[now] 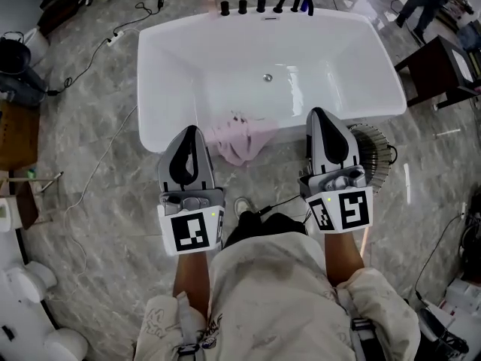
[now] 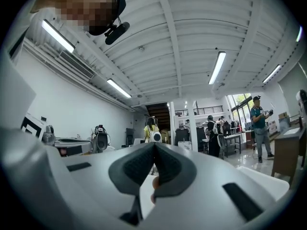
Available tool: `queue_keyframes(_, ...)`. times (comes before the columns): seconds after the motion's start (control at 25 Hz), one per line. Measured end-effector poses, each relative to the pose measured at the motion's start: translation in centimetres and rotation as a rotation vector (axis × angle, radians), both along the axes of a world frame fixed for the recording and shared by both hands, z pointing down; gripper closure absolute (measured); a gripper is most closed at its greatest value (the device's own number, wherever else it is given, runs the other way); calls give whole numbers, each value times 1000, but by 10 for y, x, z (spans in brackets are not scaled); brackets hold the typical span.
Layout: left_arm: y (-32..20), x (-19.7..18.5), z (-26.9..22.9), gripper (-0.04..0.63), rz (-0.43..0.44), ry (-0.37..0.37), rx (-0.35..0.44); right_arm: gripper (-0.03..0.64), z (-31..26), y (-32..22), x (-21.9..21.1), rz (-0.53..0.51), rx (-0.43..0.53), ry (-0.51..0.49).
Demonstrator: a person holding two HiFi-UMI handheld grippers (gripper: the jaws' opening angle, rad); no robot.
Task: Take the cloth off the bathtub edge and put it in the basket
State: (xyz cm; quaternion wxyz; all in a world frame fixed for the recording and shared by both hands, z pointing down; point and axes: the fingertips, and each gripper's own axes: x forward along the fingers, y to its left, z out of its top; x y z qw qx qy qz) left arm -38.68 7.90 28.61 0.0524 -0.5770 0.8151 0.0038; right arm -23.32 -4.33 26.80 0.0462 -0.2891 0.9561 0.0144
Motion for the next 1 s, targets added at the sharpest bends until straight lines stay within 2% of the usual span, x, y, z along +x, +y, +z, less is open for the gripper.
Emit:
queue_keyframes(0.52,-46,-18,59,591,52,25,-125,629,36,-40,-28,27,-73,31)
queue_keyframes(0.8,-96,-21,118,591,64,19,-233,629,69,-96,-37,26,-149,20)
queue_keyframes(1.0,-127,-23,169,591,100,24,-363,629,94,-133,-49,23,-202,31)
